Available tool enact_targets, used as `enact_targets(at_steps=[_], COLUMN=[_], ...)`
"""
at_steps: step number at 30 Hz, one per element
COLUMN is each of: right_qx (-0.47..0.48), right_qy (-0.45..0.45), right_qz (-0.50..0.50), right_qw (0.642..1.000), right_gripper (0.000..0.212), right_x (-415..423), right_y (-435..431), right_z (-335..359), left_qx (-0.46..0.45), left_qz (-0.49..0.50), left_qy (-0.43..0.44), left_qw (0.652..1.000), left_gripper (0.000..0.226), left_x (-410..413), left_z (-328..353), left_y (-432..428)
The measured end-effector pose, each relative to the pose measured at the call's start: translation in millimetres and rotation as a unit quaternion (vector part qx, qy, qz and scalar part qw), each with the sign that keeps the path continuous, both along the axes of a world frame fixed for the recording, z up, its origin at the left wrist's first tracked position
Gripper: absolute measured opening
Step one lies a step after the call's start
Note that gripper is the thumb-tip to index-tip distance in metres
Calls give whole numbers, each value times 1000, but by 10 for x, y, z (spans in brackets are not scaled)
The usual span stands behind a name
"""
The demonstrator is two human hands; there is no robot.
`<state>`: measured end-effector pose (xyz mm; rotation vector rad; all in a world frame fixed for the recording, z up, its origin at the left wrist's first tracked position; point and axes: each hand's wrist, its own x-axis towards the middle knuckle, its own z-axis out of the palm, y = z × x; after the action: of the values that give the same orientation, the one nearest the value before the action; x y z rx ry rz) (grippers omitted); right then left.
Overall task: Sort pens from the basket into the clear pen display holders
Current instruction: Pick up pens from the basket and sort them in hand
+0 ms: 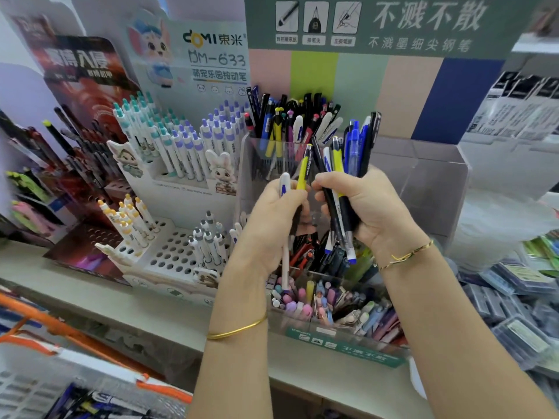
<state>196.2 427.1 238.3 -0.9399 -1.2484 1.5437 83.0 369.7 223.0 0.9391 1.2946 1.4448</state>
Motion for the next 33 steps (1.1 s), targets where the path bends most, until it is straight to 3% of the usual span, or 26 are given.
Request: enact_targets(at_steps=[2,4,10,15,23,28,33], right_qx=[28,52,107,146,148,217,253], right_qy=[-26,-50,-147,-243,-316,-446,-624], right_qz=[-17,-36,-47,-73,6,15,1], right_qw=[999,997,982,956,937,868,739], right_gripper=[17,25,12,27,32,30,57], right_x=[-7,-4,37,62,111,114,196], right_y=[-17,-31,-13,40,38,76,101], right_z=[9,14,-45,-108,-85,71,203], left_qx=[2,1,-31,-56,-27,-16,-20], left_qz=[-29,-36,-34,-20,-69,-84,-97], left_qy=[-106,-142,-269,-312,-375,-394,-371], left_qw=[994,989,962,948,924,915,923], left_gripper=[10,14,34,42,47,53,60], left_x=[91,155,318,396,452,517,542], left_z=[1,-31,-109,-196,-203,-153,-118], left_y=[17,59,165,233,226,245,309])
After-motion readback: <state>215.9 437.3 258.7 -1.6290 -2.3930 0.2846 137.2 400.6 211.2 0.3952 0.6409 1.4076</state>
